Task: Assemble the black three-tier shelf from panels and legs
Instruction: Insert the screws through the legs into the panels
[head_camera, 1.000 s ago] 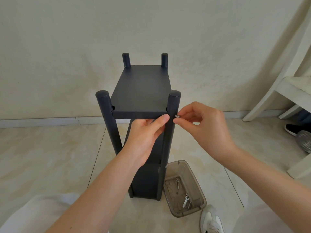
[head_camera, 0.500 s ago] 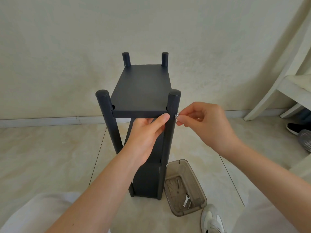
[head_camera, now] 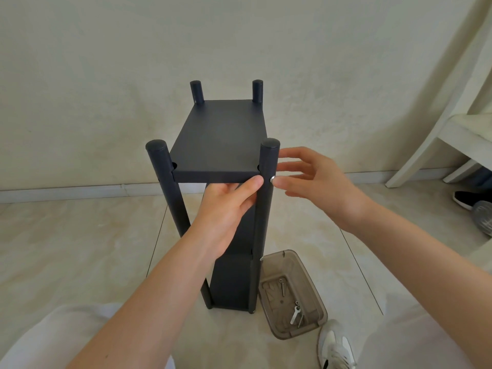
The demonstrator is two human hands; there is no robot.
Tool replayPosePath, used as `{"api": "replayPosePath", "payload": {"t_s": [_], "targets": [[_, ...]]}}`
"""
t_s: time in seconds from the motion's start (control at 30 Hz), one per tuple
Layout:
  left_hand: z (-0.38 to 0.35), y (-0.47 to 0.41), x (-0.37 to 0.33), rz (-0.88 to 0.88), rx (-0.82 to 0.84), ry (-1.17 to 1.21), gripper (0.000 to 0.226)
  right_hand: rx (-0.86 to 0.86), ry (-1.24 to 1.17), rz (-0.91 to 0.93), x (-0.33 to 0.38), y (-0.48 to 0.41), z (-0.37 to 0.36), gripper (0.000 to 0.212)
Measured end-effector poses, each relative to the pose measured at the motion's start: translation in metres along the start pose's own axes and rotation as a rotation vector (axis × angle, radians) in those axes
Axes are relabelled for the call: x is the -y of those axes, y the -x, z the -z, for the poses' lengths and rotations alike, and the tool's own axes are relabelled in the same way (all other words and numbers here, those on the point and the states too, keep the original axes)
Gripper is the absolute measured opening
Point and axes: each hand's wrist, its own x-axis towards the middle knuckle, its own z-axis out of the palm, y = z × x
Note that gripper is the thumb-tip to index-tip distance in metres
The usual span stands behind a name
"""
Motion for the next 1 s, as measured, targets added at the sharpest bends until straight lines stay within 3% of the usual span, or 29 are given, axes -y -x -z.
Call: {"api": "replayPosePath", "payload": {"t_s": [0.1, 0.2, 0.27, 0.33, 0.43, 0.47, 0.5, 0.57, 0.63, 0.73, 0.9, 1.0], "targets": [[0.006, -0.001, -0.01, 0.029, -0.056, -0.213, 0.022, 0.135, -0.074, -0.003, 0.0, -0.004, -0.003, 0.044], [0.012, 0.005, -0.026, 0.105, -0.056, -0.382, 0.015, 0.131, -0.112, 0.022, 0.0, -0.009, -0.008, 0.06], [0.015, 0.011, -0.033, 0.083, -0.027, -0.646, 0.011, 0.158, -0.138, 0.026, 0.001, -0.012, -0.012, 0.065], [0.014, 0.02, -0.038, -0.156, -0.085, -0.927, 0.016, 0.178, -0.131, 0.029, 0.002, -0.014, -0.017, 0.065], [0.012, 0.031, -0.049, -0.875, -0.27, -1.011, 0.021, 0.162, -0.162, 0.001, 0.003, -0.018, -0.025, 0.066], [0.011, 0.032, -0.05, -0.986, -0.294, -1.048, 0.02, 0.158, -0.183, -0.02, 0.004, -0.02, -0.028, 0.066], [0.011, 0.031, -0.051, -0.979, -0.301, -1.09, 0.029, 0.158, -0.201, -0.046, 0.004, -0.022, -0.03, 0.065], [0.013, 0.025, -0.051, -0.735, -0.269, -1.168, 0.06, 0.169, -0.211, -0.093, 0.005, -0.026, -0.032, 0.061], [0.015, 0.022, -0.049, -0.58, -0.268, -1.207, 0.07, 0.199, -0.2, -0.12, 0.006, -0.029, -0.032, 0.05], [0.017, 0.022, -0.051, -0.631, -0.187, -1.2, 0.061, 0.279, -0.229, -0.137, 0.003, -0.034, -0.029, 0.034], [0.027, 0.02, -0.054, -0.62, -0.091, -1.163, 0.053, 0.392, -0.328, -0.188, -0.004, -0.038, -0.027, 0.044], [0.031, 0.019, -0.053, -0.655, -0.092, -1.177, 0.041, 0.432, -0.383, -0.227, -0.005, -0.042, -0.024, 0.031]]}}
